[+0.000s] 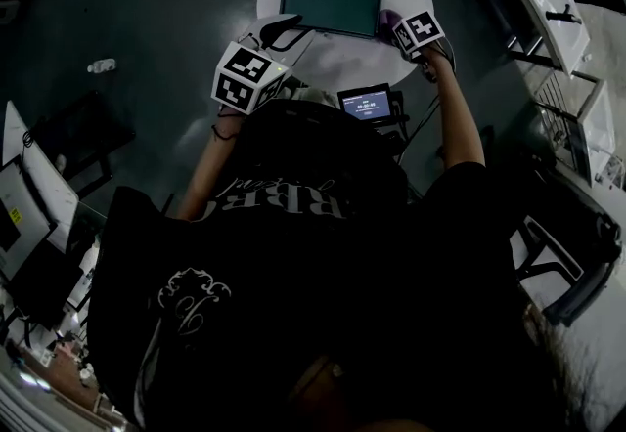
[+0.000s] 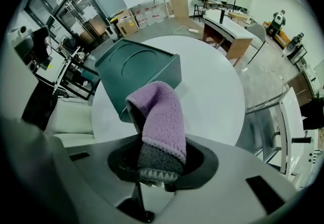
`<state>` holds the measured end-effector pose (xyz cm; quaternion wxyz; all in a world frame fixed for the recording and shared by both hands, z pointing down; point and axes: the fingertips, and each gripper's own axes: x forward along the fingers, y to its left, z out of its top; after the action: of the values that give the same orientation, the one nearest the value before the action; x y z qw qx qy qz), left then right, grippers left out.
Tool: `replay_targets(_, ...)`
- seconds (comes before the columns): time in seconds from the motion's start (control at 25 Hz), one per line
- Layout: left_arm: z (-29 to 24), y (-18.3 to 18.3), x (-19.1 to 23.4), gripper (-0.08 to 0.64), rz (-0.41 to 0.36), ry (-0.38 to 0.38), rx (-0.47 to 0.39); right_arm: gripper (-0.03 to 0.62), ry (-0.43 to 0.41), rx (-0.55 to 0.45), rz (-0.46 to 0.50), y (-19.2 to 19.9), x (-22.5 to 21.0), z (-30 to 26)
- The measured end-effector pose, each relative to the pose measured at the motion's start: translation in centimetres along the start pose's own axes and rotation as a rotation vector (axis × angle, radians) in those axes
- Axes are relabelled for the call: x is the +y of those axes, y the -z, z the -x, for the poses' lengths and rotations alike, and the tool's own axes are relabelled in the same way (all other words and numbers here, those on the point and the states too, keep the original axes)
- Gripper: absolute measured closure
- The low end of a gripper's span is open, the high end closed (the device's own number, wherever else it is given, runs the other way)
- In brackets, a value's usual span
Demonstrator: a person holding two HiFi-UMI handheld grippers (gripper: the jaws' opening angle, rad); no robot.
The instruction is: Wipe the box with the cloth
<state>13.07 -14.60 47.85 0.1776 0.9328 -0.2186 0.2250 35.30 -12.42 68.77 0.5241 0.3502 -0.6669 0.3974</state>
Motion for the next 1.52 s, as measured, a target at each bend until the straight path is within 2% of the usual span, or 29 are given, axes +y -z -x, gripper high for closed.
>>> replay_targets(0.32, 1.9, 1.6, 1.8, 0.430, 0.041, -0.082, 0.014, 0.477, 0.067, 0.039, 0.117, -4.7, -3.7, 1.0)
replay_targets(0.68, 3.3, 2.3, 3.2, 0.430, 0.101, -0.152, 0.000, 0.476, 0.080, 0.031, 0.161, -9.5, -6.2, 2.2)
replay_targets(1.04, 5.6, 3.0, 5.7, 0.430, 0.146, -0.212, -0.016, 0.477, 0.071, 0.059, 0.295, -15.3, -3.7, 1.3)
replay_targets(1.24, 8.0, 4.2, 8.3, 0.430, 0.165, -0.227, -0.023, 0.477, 0.048, 0.072, 0.400, -19.5, 0.6, -0.1)
replay_targets(1.36, 8.7, 4.8, 8.9, 0.430, 0.143, -0.227, -0.005, 0.477, 0.002, 0.128, 0.433, -20.2, 2.9, -1.3)
replay_targets(1.52, 10.2, 6.1, 10.1, 0.430, 0.144, -0.236, -0.001, 0.477, -0.008, 0.147, 0.477, -22.3, 5.8, -2.3)
